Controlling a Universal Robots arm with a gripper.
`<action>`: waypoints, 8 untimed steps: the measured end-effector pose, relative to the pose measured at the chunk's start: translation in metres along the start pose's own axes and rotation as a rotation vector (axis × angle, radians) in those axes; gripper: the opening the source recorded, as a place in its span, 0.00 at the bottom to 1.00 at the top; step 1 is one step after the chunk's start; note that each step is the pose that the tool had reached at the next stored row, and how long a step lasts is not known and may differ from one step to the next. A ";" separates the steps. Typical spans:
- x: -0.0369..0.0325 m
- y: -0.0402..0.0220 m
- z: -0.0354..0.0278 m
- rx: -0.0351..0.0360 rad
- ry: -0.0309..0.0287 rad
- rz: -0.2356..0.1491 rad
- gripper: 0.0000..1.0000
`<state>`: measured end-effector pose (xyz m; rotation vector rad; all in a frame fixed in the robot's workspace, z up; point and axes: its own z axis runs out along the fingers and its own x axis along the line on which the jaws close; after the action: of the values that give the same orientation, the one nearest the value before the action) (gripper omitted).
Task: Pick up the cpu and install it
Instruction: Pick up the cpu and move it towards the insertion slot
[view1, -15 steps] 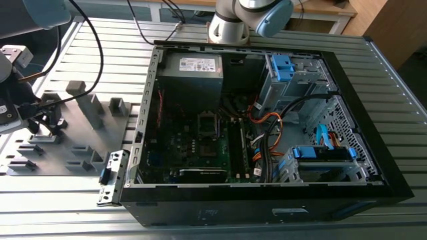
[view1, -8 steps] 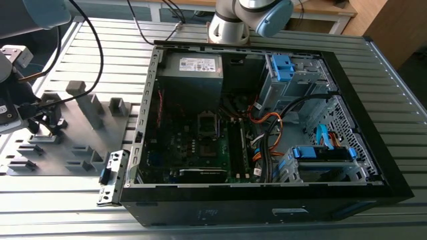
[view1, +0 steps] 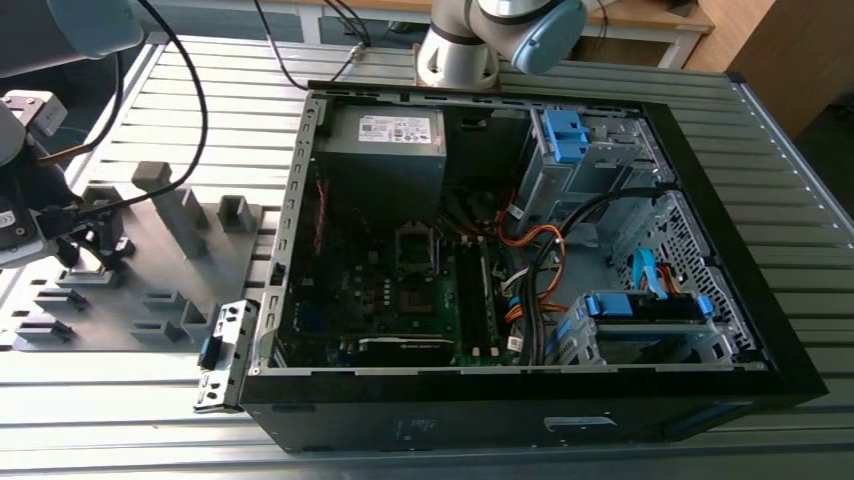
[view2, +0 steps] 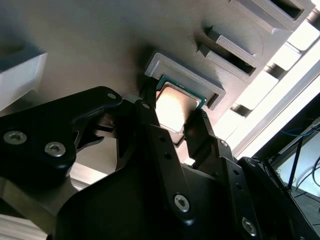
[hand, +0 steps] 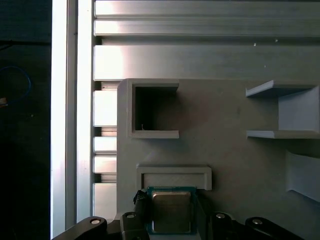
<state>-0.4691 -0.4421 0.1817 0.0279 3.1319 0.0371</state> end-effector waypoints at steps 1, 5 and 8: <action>-0.0001 0.0000 0.0000 0.0000 0.0000 0.000 0.47; -0.0003 0.0000 0.0000 0.0000 0.0000 0.000 0.47; -0.0004 0.0000 -0.0001 -0.0002 0.0000 0.000 0.47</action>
<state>-0.4687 -0.4421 0.1819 0.0279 3.1318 0.0373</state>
